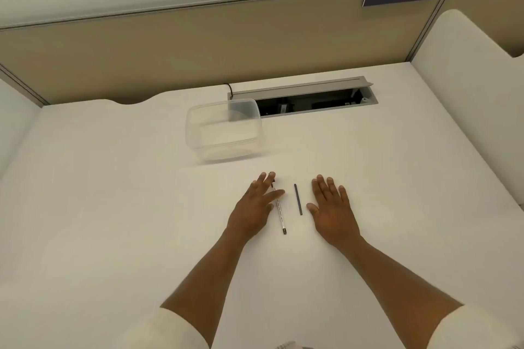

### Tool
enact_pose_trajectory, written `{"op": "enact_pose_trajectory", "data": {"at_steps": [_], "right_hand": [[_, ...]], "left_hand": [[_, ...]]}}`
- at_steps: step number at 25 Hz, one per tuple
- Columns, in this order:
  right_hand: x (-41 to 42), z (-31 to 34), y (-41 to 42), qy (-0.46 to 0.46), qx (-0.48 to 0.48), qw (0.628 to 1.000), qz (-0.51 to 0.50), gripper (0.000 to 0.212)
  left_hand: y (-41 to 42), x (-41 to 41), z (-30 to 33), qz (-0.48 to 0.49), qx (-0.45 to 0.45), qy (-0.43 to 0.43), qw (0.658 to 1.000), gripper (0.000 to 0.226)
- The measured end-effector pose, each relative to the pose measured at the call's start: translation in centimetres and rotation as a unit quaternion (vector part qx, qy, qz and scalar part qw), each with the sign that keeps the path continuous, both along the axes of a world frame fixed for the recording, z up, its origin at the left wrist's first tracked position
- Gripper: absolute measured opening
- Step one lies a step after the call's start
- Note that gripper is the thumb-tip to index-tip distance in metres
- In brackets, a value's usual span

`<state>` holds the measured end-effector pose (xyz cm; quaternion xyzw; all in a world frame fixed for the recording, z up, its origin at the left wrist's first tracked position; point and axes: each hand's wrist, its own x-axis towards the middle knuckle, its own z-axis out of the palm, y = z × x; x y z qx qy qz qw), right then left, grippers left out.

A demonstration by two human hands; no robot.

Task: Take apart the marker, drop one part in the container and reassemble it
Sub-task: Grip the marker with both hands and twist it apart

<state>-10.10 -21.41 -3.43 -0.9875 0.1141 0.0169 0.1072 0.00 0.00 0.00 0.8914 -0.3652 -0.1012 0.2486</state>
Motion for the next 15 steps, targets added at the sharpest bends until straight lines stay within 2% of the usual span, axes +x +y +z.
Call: {"op": "enact_pose_trajectory", "data": {"at_steps": [7, 10, 15], "right_hand": [[-0.01, 0.03, 0.05, 0.004, -0.020, 1.000, -0.005, 0.063], [0.10, 0.00, -0.05, 0.001, -0.017, 1.000, -0.010, 0.063], [0.08, -0.13, -0.09, 0.000, -0.011, 1.000, -0.006, 0.063]], "left_hand": [[-0.08, 0.60, -0.05, -0.003, 0.013, -0.026, 1.000, 0.017], [-0.08, 0.79, -0.11, -0.016, 0.021, -0.055, 0.998, 0.015], [-0.01, 1.07, -0.19, -0.019, 0.028, -0.054, 0.998, 0.016]]}}
